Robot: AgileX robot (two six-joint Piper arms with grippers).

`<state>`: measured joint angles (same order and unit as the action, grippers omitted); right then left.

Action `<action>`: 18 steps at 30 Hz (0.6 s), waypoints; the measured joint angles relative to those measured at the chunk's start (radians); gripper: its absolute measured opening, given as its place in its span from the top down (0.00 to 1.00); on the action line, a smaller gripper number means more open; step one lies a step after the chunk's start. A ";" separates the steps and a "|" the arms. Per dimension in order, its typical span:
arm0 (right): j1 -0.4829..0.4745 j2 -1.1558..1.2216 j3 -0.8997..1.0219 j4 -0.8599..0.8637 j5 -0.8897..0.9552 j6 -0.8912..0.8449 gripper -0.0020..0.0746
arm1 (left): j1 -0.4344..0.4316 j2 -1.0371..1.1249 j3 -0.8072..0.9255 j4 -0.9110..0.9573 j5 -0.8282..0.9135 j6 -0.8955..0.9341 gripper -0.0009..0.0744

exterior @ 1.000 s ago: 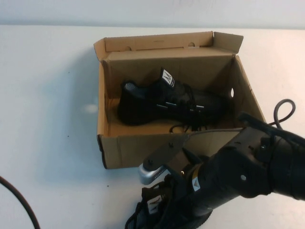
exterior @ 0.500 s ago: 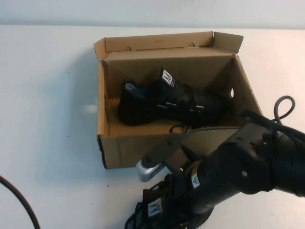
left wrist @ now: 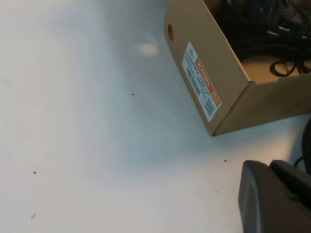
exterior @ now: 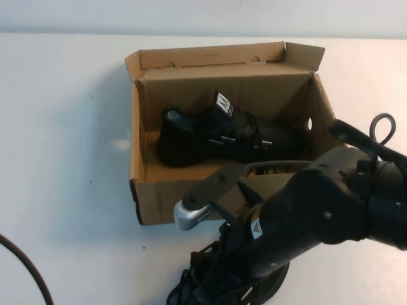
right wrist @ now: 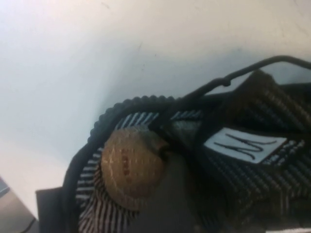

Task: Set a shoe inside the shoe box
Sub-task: Pick up the shoe from the table

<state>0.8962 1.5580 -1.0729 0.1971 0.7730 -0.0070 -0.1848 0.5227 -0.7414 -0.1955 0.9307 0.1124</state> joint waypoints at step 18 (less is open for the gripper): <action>0.000 0.149 -0.007 -0.013 -0.014 0.027 0.24 | 0.000 0.000 0.000 0.000 0.000 0.000 0.99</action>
<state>0.8962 1.7066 -1.0804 0.1844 0.7592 0.0198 -0.1848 0.5227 -0.7414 -0.1955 0.9307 0.1124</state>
